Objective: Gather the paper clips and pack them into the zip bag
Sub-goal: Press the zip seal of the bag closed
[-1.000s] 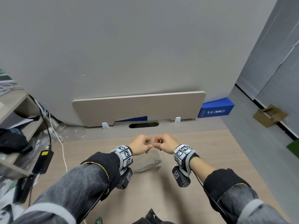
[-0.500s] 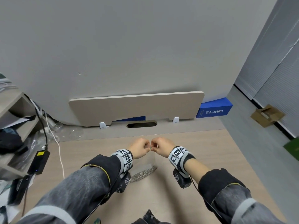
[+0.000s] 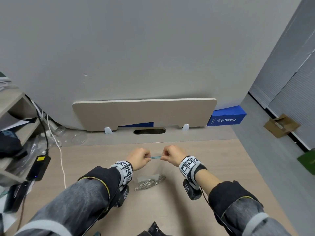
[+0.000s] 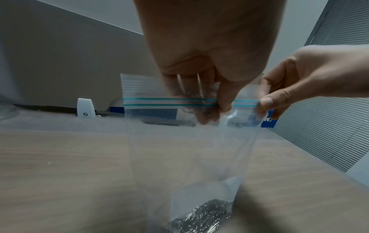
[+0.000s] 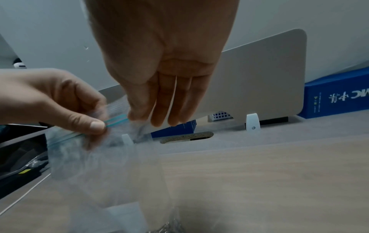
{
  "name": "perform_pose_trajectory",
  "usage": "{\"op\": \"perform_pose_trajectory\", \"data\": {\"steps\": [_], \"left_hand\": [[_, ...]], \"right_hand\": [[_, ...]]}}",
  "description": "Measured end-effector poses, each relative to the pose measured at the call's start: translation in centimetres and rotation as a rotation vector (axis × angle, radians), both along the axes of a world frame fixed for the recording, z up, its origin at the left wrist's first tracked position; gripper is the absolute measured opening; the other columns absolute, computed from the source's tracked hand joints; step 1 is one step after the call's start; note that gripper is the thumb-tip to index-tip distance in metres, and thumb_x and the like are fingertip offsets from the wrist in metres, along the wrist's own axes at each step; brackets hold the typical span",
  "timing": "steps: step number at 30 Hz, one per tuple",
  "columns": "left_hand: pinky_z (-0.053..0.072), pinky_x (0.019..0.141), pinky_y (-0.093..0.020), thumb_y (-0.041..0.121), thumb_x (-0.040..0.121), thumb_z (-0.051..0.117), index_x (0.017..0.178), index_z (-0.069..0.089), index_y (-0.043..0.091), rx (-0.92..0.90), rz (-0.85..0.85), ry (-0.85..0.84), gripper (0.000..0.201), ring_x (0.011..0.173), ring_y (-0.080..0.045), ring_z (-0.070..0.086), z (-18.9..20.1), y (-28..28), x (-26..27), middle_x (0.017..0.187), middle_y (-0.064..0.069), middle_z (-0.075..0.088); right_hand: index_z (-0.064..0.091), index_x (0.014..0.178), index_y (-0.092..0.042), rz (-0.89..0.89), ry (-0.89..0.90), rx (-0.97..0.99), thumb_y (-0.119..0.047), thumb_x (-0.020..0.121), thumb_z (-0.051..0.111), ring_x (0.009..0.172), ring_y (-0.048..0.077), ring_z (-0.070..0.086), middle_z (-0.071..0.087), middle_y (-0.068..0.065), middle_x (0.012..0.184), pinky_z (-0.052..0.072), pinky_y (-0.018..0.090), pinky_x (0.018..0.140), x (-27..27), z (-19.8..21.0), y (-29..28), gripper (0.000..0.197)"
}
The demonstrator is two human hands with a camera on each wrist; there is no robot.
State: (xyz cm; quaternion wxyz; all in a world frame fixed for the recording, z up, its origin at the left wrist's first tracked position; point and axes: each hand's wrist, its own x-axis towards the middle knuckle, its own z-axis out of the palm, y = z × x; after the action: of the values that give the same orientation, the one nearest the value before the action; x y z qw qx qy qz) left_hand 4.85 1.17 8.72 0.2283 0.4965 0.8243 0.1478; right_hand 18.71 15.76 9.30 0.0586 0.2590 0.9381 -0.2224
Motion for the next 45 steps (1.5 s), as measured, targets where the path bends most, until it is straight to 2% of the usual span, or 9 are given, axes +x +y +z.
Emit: {"op": "perform_pose_trajectory", "data": {"steps": [5, 16, 20, 23, 28, 31, 33, 40, 45], "left_hand": [[0.045, 0.067, -0.03, 0.027, 0.086, 0.062, 0.08, 0.066, 0.015, 0.034, -0.03, 0.01, 0.014, 0.071, -0.019, 0.057, 0.2, 0.3, 0.5, 0.063, 0.009, 0.057], [0.056, 0.075, -0.039, 0.024, 0.085, 0.062, 0.06, 0.051, 0.03, 0.025, 0.093, -0.045, 0.029, 0.071, -0.018, 0.066, 0.0, -1.8, -2.7, 0.06, 0.014, 0.06], [0.058, 0.075, -0.04, 0.015, 0.086, 0.061, 0.065, 0.055, 0.027, 0.054, 0.169, -0.094, 0.025, 0.063, -0.017, 0.065, -0.2, -2.7, -3.7, 0.062, 0.01, 0.062], [0.055, 0.079, -0.039, 0.022, 0.085, 0.065, 0.08, 0.058, 0.024, 0.051, 0.163, -0.074, 0.009, 0.073, -0.017, 0.06, 0.0, -2.7, -3.3, 0.081, 0.007, 0.062], [0.051, 0.087, -0.036, 0.028, 0.084, 0.066, 0.128, 0.048, 0.017, 0.065, 0.196, -0.041, 0.049, 0.096, -0.022, 0.06, -0.2, -1.5, -1.9, 0.117, 0.001, 0.052], [0.05, 0.081, -0.037, 0.023, 0.089, 0.059, 0.093, 0.062, 0.015, 0.045, 0.162, 0.037, 0.009, 0.093, -0.025, 0.062, 0.2, -0.7, -1.4, 0.102, -0.005, 0.066], [0.049, 0.078, -0.036, 0.021, 0.09, 0.058, 0.081, 0.06, 0.017, 0.047, 0.161, 0.04, 0.01, 0.09, -0.026, 0.062, 0.3, -0.4, -1.3, 0.093, -0.007, 0.069], [0.051, 0.079, -0.037, 0.016, 0.088, 0.059, 0.077, 0.057, 0.019, 0.035, 0.146, 0.048, 0.012, 0.089, -0.027, 0.062, 0.6, -0.3, -1.3, 0.091, -0.009, 0.069], [0.048, 0.079, -0.034, 0.014, 0.09, 0.057, 0.079, 0.061, 0.015, 0.03, 0.107, 0.051, 0.012, 0.092, -0.026, 0.062, 0.4, -0.5, -0.9, 0.096, -0.011, 0.069]], "right_hand": [[0.066, 0.09, -0.025, 0.1, 0.02, 0.011, -0.036, 0.088, 0.062, 0.078, 0.016, 0.055, 0.067, -0.003, 0.09, 0.041, 0.028, 0.069, -0.3, -0.4, -0.4, 0.012], [0.057, 0.069, -0.026, -0.103, 0.03, 0.081, -0.037, 0.088, 0.062, 0.078, 0.019, 0.058, 0.061, -0.006, 0.076, 0.041, 0.028, 0.065, 0.9, -0.7, 2.3, 0.023], [0.061, 0.079, -0.024, -0.162, 0.029, 0.102, -0.035, 0.09, 0.06, 0.076, 0.019, 0.058, 0.061, -0.006, 0.075, 0.037, 0.027, 0.062, 2.0, -0.4, 3.4, 0.016], [0.062, 0.08, -0.023, -0.121, 0.022, 0.088, -0.033, 0.089, 0.062, 0.075, 0.02, 0.059, 0.06, -0.005, 0.073, 0.039, 0.027, 0.061, 2.1, -0.4, 3.7, 0.014], [0.067, 0.085, -0.021, -0.089, 0.025, 0.097, -0.031, 0.089, 0.063, 0.077, 0.02, 0.059, 0.059, -0.007, 0.074, 0.046, 0.031, 0.066, 1.9, -0.4, 3.6, 0.012], [0.067, 0.085, -0.02, -0.096, 0.026, 0.088, -0.03, 0.089, 0.063, 0.079, 0.021, 0.061, 0.063, -0.004, 0.077, 0.049, 0.033, 0.068, 2.1, -0.2, 3.7, 0.011], [0.066, 0.085, -0.02, -0.101, 0.024, 0.082, -0.029, 0.089, 0.063, 0.081, 0.023, 0.062, 0.066, -0.002, 0.08, 0.049, 0.033, 0.068, 2.3, -0.1, 3.7, 0.011], [0.066, 0.085, -0.02, -0.137, 0.024, 0.11, -0.03, 0.09, 0.061, 0.076, 0.02, 0.058, 0.062, -0.003, 0.078, 0.041, 0.029, 0.063, 2.7, -0.2, 3.7, 0.012], [0.064, 0.096, -0.02, -0.114, -0.031, 0.116, -0.033, 0.09, 0.061, 0.09, 0.023, 0.064, 0.069, 0.0, 0.094, 0.053, 0.036, 0.077, 2.2, 0.3, 3.2, 0.014]]}}
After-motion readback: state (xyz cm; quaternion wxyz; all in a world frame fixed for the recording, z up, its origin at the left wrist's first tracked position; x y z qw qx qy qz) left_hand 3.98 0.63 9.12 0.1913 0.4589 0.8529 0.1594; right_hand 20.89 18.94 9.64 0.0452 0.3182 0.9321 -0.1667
